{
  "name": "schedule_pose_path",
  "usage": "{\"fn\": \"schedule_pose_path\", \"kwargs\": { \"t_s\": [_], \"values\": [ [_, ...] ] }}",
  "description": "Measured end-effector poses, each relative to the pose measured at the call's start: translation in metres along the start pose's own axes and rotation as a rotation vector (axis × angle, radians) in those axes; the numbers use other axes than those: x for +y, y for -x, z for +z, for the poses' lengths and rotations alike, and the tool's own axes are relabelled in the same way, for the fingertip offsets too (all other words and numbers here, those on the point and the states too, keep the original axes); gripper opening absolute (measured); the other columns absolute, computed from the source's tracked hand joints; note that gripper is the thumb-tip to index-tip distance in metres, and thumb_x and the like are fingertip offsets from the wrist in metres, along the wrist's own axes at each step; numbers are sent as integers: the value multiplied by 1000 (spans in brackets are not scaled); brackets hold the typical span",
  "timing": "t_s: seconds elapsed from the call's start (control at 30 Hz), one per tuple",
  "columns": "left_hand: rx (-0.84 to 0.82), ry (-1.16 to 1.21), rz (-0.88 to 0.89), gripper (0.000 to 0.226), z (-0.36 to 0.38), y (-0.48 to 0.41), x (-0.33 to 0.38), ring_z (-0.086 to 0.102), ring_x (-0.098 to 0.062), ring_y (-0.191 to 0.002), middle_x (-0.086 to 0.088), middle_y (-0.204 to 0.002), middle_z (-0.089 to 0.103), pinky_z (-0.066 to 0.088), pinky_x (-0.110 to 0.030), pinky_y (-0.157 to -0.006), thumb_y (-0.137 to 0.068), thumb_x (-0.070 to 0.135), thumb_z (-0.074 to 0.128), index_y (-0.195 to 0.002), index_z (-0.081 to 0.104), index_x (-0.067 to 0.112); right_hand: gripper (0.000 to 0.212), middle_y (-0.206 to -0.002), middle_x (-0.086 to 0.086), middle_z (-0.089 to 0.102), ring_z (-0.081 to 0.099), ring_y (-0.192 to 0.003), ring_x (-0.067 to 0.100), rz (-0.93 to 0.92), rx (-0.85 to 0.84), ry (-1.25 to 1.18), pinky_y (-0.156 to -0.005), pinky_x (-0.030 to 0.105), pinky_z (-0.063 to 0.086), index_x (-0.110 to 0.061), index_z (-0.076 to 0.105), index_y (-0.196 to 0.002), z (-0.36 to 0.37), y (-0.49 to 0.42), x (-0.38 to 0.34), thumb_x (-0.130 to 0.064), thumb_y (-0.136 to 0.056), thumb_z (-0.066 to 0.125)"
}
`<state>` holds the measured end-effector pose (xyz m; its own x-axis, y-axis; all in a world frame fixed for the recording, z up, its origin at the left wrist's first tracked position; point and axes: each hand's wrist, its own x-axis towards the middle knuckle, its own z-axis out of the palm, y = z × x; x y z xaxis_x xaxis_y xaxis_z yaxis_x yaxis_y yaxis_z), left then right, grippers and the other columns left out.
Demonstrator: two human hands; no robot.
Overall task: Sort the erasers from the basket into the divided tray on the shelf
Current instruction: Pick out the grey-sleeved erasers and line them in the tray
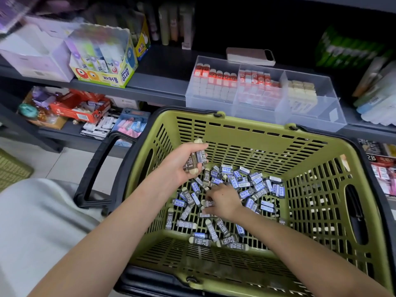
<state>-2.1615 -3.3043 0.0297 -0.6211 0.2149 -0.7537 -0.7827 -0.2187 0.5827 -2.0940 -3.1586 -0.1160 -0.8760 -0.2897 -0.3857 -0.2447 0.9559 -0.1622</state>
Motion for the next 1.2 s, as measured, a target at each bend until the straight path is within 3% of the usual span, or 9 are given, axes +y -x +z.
{"fn": "schedule_pose_path", "kwargs": {
  "t_s": [0.13, 0.27, 0.43, 0.57, 0.73, 0.9, 1.03, 1.13, 1.2],
  "values": [
    [5, 25, -14, 27, -2, 0, 2, 55, -22, -88, -9, -85, 62, 43, -18, -37, -73, 13, 77, -92, 59, 8, 45, -107, -2, 64, 50, -108, 19, 52, -43, -111, -83, 28, 39, -22, 62, -111, -7, -3, 0, -48, -75, 70],
    [-2, 39, -12, 26, -3, 0, 3, 55, -21, -84, -9, -79, 64, 43, -18, -37, -71, 13, 77, -90, 60, 8, 66, -98, 2, 66, 54, -98, 22, 2, -208, -20, -86, 31, 39, -20, 53, -120, -5, 6, 0, -58, -69, 71],
    [-13, 31, 3, 27, -2, 1, 4, 55, -21, -84, -8, -82, 63, 43, -18, -38, -71, 13, 77, -91, 59, 9, 85, -121, 6, 51, 45, -112, 26, -37, -137, 44, -94, 38, 36, -15, 41, -128, 11, 20, -8, -66, -65, 68],
    [-3, 40, 9, 26, -2, 0, 2, 56, -21, -84, -9, -84, 64, 43, -18, -38, -72, 12, 77, -92, 60, 9, 77, -122, 6, 52, 48, -110, 24, 49, -108, -131, -85, 32, 44, -13, 45, -124, 15, 24, -13, -56, -67, 73],
    [-4, 52, 7, 24, -3, -2, 3, 56, -17, -73, -9, -83, 64, 43, -18, -38, -73, 12, 76, -91, 60, 8, 61, -111, 4, 53, 51, -89, 17, 122, -43, -271, -71, 26, 46, -11, 51, -117, 13, 23, -12, -46, -72, 74],
    [-30, 127, -17, 20, -6, -2, 3, 58, -16, -63, -7, -73, 62, 49, -21, -43, -73, 9, 76, -84, 60, 7, 60, -122, 6, 46, 42, -114, 22, 150, 53, -296, -92, 32, 46, -10, 45, -127, 14, 18, -5, -35, -77, 68],
    [-42, 220, -53, 26, -7, -2, 5, 62, -21, -69, -10, -77, 61, 55, -26, -51, -67, 12, 80, -84, 62, 7, 45, -115, 6, 45, 40, -111, 23, 155, 71, -194, -83, 32, 47, -11, 50, -109, 14, 14, -8, -34, -75, 70],
    [-157, 325, -117, 29, -7, 1, 6, 58, -19, -63, -10, -76, 60, 46, -19, -40, -62, 18, 79, -84, 63, 7, 37, -105, 4, 45, 43, -106, 22, 157, 39, -257, -82, 29, 46, -10, 53, -101, 7, 14, -7, -31, -75, 69],
    [-222, 385, -119, 20, -7, 0, 5, 57, -17, -59, -8, -74, 60, 42, -16, -37, -66, 19, 75, -79, 65, 8, 30, -94, 2, 44, 47, -95, 19, 183, 60, -362, -70, 23, 40, -11, 53, -89, -5, 18, -6, -32, -75, 70]
  ]
}}
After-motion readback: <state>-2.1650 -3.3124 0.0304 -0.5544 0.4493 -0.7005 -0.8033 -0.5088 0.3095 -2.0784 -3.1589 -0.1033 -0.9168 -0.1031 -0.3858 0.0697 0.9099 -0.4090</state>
